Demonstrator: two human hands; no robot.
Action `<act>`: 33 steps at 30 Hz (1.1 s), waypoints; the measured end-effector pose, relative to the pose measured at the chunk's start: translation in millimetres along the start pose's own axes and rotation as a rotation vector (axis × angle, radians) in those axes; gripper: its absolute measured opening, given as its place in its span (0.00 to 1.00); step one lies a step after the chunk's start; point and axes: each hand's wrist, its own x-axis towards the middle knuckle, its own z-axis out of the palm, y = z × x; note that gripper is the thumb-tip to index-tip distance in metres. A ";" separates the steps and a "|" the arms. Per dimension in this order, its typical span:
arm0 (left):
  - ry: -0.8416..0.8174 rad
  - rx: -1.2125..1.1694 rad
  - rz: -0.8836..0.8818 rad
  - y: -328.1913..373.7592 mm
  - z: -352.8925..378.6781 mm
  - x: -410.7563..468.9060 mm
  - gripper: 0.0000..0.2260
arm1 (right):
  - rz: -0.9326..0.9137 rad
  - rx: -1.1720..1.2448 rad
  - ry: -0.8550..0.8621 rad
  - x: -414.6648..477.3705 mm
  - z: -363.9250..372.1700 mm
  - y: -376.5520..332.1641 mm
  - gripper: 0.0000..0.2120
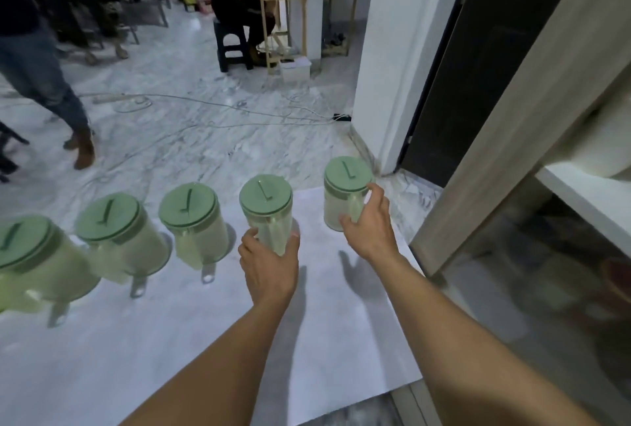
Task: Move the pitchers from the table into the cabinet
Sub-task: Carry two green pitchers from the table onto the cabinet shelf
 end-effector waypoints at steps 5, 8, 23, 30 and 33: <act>-0.012 -0.060 -0.085 -4.6 21.9 14.9 0.23 | 0.193 0.204 0.007 23.3 25.2 15.5 0.27; -0.015 -0.055 -0.061 -5.2 29.5 22.6 0.19 | 0.273 0.291 -0.003 36.3 34.6 20.9 0.22; 0.001 -0.052 0.120 21.8 17.5 34.2 0.09 | 0.264 0.422 -0.006 40.7 33.5 7.3 0.12; -0.017 -0.122 0.249 61.8 -25.0 23.8 0.10 | 0.202 0.393 0.084 5.2 -10.0 -29.2 0.09; -0.027 -0.190 0.308 84.0 -52.5 15.0 0.10 | 0.191 0.417 0.144 -24.5 -35.7 -50.0 0.10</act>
